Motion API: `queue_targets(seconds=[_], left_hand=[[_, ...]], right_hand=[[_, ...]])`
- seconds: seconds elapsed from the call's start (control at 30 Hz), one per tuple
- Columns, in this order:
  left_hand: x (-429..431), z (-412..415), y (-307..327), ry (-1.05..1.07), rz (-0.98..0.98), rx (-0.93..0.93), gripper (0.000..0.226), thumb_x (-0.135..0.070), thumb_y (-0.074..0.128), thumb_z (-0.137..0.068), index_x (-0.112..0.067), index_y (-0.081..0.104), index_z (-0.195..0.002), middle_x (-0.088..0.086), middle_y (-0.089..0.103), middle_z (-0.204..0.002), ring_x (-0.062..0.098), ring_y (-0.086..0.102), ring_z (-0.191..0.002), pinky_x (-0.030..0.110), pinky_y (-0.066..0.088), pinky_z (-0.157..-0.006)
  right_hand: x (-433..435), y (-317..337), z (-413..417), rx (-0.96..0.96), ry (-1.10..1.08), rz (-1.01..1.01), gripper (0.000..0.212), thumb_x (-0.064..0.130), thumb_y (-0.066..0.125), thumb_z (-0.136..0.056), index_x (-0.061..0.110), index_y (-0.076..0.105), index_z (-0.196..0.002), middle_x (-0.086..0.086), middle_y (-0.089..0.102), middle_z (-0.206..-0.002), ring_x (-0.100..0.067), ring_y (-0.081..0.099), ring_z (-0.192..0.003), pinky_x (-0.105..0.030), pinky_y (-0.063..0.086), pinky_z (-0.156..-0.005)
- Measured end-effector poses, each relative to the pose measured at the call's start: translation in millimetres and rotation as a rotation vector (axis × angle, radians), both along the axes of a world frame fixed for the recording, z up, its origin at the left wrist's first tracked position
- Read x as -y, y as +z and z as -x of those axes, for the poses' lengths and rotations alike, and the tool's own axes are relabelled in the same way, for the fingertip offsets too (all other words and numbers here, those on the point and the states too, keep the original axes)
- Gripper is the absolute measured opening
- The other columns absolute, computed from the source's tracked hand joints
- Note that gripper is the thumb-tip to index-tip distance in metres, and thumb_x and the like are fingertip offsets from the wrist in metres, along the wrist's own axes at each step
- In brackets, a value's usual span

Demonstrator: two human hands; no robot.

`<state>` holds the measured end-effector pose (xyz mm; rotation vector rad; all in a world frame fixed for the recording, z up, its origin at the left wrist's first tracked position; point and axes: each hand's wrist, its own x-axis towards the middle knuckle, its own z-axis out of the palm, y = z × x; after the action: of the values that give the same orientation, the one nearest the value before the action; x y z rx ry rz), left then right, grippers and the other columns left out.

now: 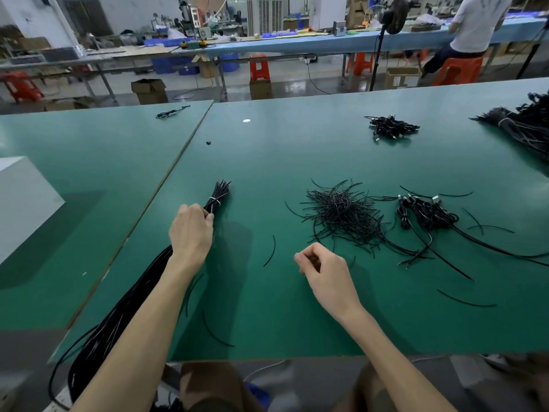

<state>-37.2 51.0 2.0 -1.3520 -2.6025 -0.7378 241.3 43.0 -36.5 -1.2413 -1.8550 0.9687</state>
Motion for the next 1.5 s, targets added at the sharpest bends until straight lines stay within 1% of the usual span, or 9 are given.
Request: queue_targets(seconds=[0.17,0.33,0.43,0.53,0.73,0.93,1.13,1.33,1.5], left_hand=[[4,1,-10,-0.085,0.034,0.071,0.028,-0.029,0.054,-0.106,-0.009,0.071,-0.096,0.015,0.066,-0.102,0.040,0.065,-0.090,0.041,0.048,-0.078],[10,23,-11,-0.241,0.028,0.286,0.024,-0.010,0.059,-0.102,-0.017,0.078,-0.114,0.005,0.058,-0.103,0.030,0.061,-0.100,0.032,0.045,-0.087],[15,27,-17,-0.296,-0.003,0.236,0.024,-0.009,0.072,-0.093,-0.018,0.078,-0.114,0.006,0.049,-0.105,0.027,0.051,-0.105,0.036,0.045,-0.098],[20,29,-24,-0.289,-0.052,0.233,0.029,-0.001,0.068,-0.092,-0.019,0.078,-0.112,0.002,0.042,-0.111,0.014,0.030,-0.108,0.027,0.031,-0.101],[25,34,-21,-0.287,-0.117,0.308,0.039,0.004,0.073,-0.085,-0.005,0.065,-0.122,0.011,0.057,-0.117,0.032,0.056,-0.114,0.040,0.050,-0.098],[16,24,-25,-0.130,0.106,-0.106,0.042,-0.016,0.061,-0.099,-0.005,0.052,-0.138,0.016,0.047,-0.131,0.036,0.041,-0.120,0.044,0.033,-0.099],[7,34,-25,-0.163,0.201,-0.170,0.045,0.005,0.043,-0.100,0.007,0.043,-0.145,0.021,0.040,-0.128,0.038,0.037,-0.114,0.041,0.034,-0.097],[4,49,-18,-0.079,0.293,-0.189,0.037,0.012,0.044,-0.097,0.014,0.045,-0.134,0.021,0.039,-0.128,0.036,0.039,-0.113,0.038,0.037,-0.095],[10,4,-12,-0.150,0.205,-0.204,0.031,-0.014,0.061,-0.100,-0.005,0.053,-0.129,0.017,0.036,-0.137,0.037,0.034,-0.127,0.048,0.027,-0.108]], right_hand=[[-2,9,19,0.219,0.113,-0.070,0.019,0.039,0.057,-0.104,0.025,0.061,-0.091,0.015,0.062,-0.086,-0.004,0.058,-0.083,-0.027,0.049,-0.079],[-10,17,81,-0.085,0.198,0.198,0.026,0.037,0.056,-0.105,0.014,0.067,-0.112,0.007,0.071,-0.092,-0.012,0.073,-0.081,-0.039,0.059,-0.084],[-12,20,137,-0.339,0.248,0.507,0.038,0.026,0.047,-0.108,-0.001,0.052,-0.134,-0.004,0.068,-0.107,-0.028,0.076,-0.084,-0.048,0.060,-0.091],[-9,25,178,-0.429,0.218,0.609,0.021,0.020,0.046,-0.107,0.004,0.059,-0.107,-0.006,0.065,-0.097,-0.027,0.072,-0.078,-0.043,0.063,-0.081],[-10,30,195,-0.290,0.001,0.560,0.018,0.015,0.060,-0.100,0.001,0.068,-0.109,-0.013,0.066,-0.081,-0.002,0.045,-0.030,-0.015,0.036,-0.036],[-3,28,179,-0.274,0.015,0.493,0.010,0.014,0.054,-0.096,0.010,0.060,-0.089,-0.008,0.063,-0.083,-0.017,0.051,-0.056,-0.028,0.044,-0.053],[8,36,148,-0.337,0.076,0.388,0.010,0.019,0.060,-0.090,0.015,0.059,-0.082,0.006,0.056,-0.069,-0.013,0.046,-0.058,-0.030,0.043,-0.055],[-10,51,87,-0.617,-0.137,0.347,0.007,0.014,0.063,-0.095,0.012,0.062,-0.088,0.006,0.053,-0.060,-0.007,0.046,-0.047,-0.020,0.040,-0.044],[-34,43,46,-0.668,-0.274,0.432,0.006,0.010,0.062,-0.097,0.005,0.063,-0.094,0.000,0.051,-0.067,-0.006,0.043,-0.047,-0.019,0.037,-0.042]])
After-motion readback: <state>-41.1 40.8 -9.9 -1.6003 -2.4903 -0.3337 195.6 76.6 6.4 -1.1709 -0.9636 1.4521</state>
